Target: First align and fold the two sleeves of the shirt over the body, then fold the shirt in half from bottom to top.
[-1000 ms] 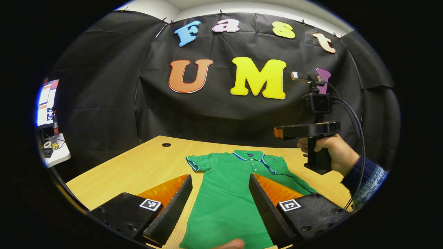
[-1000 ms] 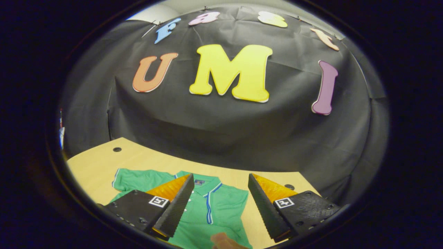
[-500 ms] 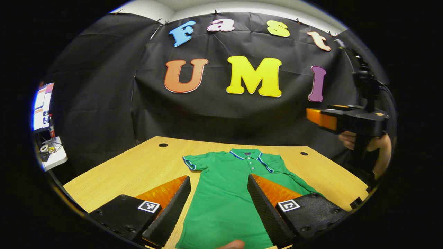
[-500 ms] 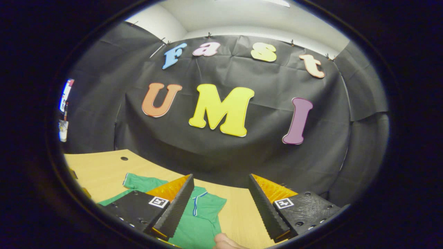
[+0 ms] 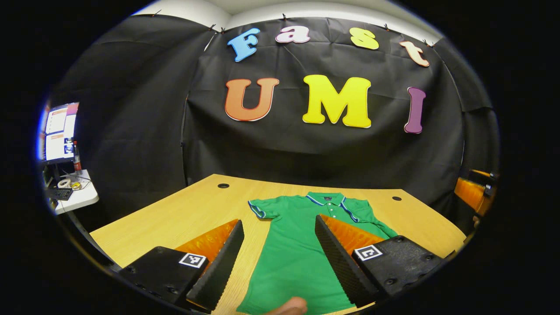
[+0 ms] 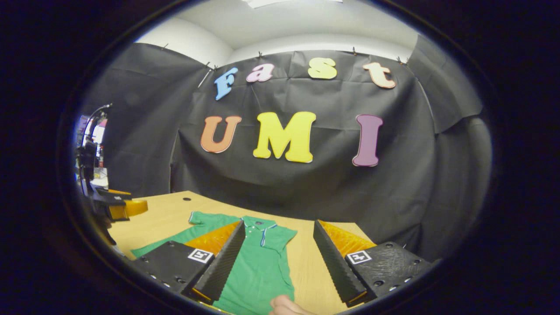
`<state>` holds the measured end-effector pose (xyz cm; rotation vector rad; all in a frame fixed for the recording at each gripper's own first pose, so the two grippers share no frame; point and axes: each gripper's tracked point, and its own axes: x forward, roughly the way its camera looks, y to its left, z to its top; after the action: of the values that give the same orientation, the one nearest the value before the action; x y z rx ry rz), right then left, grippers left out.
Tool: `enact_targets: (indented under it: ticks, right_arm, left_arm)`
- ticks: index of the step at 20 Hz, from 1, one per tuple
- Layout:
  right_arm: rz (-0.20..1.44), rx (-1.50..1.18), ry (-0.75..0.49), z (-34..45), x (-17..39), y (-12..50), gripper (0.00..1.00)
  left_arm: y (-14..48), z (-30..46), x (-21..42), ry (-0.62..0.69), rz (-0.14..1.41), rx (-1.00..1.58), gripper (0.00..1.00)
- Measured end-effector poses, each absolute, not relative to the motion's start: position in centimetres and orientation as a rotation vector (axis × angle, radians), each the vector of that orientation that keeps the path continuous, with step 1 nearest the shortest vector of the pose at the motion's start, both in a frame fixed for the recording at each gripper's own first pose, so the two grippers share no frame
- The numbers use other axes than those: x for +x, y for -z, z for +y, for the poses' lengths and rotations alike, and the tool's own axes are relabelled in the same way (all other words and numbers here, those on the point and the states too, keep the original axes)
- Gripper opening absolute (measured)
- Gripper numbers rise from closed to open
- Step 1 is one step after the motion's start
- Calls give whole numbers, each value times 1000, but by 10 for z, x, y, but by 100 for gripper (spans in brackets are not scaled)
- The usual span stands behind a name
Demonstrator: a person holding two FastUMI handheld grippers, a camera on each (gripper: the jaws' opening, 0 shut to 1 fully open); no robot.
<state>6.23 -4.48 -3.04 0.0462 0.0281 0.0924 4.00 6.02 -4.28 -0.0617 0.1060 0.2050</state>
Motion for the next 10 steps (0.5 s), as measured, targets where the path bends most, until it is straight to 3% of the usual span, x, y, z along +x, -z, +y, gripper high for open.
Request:
enact_targets:
  ticks: [4,7,10]
  right_arm:
    - [43,-9,-58,-66,52,67,95]
    - [81,29,-98,-61,52,88,95]
    - [65,14,-56,-73,60,100,95]
  left_arm:
    - [25,60,55,-218,121,-68,100]
    - [-3,73,89,-239,108,-99,100]
    - [-26,82,133,-244,66,-142,100]
